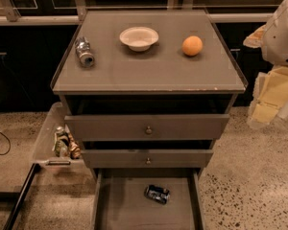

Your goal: Pick pepsi can from bottom drawer and place on counter

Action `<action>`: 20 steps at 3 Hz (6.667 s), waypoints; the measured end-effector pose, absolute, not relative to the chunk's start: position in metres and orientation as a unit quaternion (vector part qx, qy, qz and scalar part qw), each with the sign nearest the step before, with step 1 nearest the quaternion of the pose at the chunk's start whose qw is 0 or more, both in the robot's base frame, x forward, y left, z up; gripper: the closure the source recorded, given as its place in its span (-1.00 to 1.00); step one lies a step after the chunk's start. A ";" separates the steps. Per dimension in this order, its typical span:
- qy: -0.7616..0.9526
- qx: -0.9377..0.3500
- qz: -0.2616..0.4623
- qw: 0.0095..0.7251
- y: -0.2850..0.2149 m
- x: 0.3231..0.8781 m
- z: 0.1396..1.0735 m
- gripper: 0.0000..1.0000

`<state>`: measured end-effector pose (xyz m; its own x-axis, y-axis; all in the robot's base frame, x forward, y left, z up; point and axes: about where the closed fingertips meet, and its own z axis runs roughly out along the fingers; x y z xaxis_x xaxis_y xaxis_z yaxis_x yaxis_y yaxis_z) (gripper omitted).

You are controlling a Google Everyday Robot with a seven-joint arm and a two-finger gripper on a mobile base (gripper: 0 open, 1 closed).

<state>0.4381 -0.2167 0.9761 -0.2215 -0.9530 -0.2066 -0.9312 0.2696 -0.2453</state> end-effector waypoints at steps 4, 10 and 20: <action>0.791 -0.591 0.010 0.160 -0.204 0.434 0.866 -1.00; 0.832 -0.518 0.138 0.143 -0.159 0.427 0.526 -1.00; 0.785 -0.517 0.183 0.289 -0.140 0.513 0.237 -1.00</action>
Offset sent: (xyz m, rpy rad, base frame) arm 0.0009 0.0010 -0.0260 0.0311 0.0219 -0.0128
